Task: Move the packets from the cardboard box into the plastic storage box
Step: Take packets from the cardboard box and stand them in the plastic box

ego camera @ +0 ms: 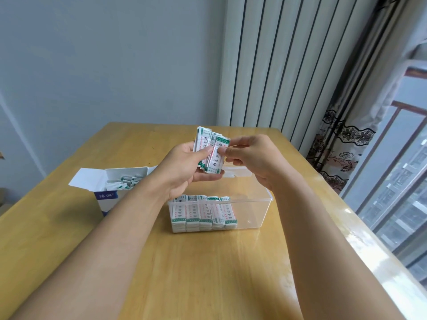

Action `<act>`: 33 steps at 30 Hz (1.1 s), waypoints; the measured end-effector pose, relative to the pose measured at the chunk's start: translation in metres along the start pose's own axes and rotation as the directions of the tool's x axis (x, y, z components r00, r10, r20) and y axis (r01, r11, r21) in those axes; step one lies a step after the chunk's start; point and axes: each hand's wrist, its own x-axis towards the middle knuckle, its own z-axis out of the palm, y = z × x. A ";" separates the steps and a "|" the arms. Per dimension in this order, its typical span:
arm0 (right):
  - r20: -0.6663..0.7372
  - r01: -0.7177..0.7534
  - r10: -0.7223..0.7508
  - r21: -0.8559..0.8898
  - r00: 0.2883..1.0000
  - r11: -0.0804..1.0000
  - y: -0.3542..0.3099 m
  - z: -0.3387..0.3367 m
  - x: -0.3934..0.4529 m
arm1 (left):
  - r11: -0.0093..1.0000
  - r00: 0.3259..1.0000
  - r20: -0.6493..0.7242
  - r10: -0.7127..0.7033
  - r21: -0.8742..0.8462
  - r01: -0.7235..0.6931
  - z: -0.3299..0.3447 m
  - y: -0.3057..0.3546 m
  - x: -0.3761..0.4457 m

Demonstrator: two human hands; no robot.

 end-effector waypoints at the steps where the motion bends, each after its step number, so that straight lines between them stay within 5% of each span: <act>1: -0.008 -0.001 0.001 0.038 1.000 0.999 0.000 0.001 0.000 | 1.000 1.000 -0.008 0.005 0.003 -0.005 0.000 0.000 0.000; 7: -0.124 0.060 -0.054 0.041 0.991 0.997 0.002 0.008 0.001 | 0.999 1.000 -0.008 -0.029 0.021 0.029 0.004 0.003 -0.004; 15: 0.000 0.175 -0.177 -0.145 0.984 0.974 0.000 0.014 -0.005 | 0.996 0.995 0.042 -0.085 0.011 0.085 0.001 0.003 -0.005; 22: -0.042 0.204 -0.217 -0.215 0.975 0.955 -0.004 0.015 -0.005 | 0.992 0.988 0.106 -0.109 0.081 0.101 -0.001 0.007 -0.006; 33: -0.099 0.146 -0.148 -0.028 0.984 0.989 -0.004 0.014 -0.003 | 0.998 1.000 0.021 -0.012 0.067 0.011 0.001 0.008 -0.009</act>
